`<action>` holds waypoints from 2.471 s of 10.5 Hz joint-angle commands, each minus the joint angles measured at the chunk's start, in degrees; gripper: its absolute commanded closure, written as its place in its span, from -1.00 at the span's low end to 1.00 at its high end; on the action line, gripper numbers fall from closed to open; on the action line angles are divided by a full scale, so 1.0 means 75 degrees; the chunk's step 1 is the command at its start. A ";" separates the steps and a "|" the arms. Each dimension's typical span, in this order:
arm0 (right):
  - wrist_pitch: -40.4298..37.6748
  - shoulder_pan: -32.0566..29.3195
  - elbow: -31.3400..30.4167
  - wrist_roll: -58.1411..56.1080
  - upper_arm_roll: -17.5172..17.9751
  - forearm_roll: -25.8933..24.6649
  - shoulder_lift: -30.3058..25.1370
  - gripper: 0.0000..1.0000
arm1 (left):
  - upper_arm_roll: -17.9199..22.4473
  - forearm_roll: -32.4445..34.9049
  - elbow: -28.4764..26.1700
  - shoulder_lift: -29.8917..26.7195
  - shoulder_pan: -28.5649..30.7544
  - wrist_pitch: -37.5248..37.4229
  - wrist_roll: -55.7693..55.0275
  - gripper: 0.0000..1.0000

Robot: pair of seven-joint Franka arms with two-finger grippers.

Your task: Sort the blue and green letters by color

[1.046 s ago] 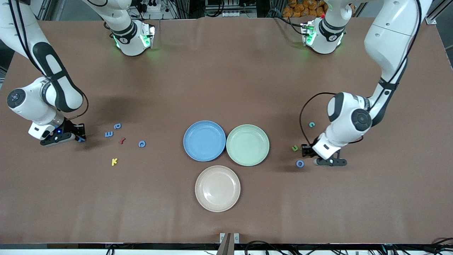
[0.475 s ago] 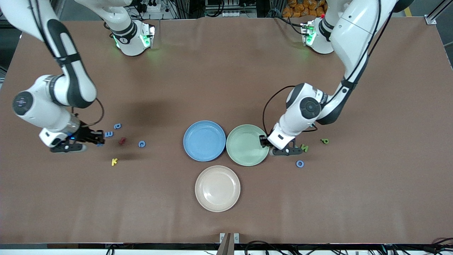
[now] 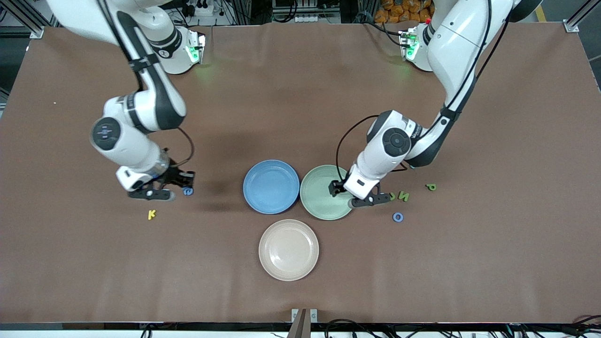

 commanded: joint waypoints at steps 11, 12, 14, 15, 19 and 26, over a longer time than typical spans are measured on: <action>-0.0488 0.2303 0.3011 0.3432 -0.0100 -0.0244 0.2430 -1.00 | 0.0191 0.1235 -0.2412 -0.1163 0.1992 0.0272 0.4109 -1.00; -0.0827 0.2115 0.2953 0.3105 -0.0089 -0.0244 0.2243 -1.00 | 0.0191 0.1247 -0.2471 -0.1163 0.1992 0.0261 0.4156 -1.00; -0.1275 0.1204 0.2277 0.2030 0.0051 -0.0256 0.1529 -1.00 | 0.0203 0.1294 -0.2437 -0.1105 0.2027 0.0260 0.4646 -0.92; -0.1276 0.0839 0.1983 0.1675 0.0087 -0.0279 0.1294 -1.00 | 0.0214 0.1294 -0.2367 -0.1024 0.2051 0.0261 0.4753 -0.88; -0.0997 -0.0381 0.1091 0.0280 0.0099 -0.1052 0.0836 -1.00 | 0.0459 0.1528 -0.2144 -0.0812 0.2051 0.0249 0.5769 -0.72; 0.2119 -0.0875 -0.1006 0.0195 0.0298 -0.1123 0.0857 -1.00 | 0.0531 0.1528 -0.1640 -0.0390 0.1981 0.0249 0.5961 -0.50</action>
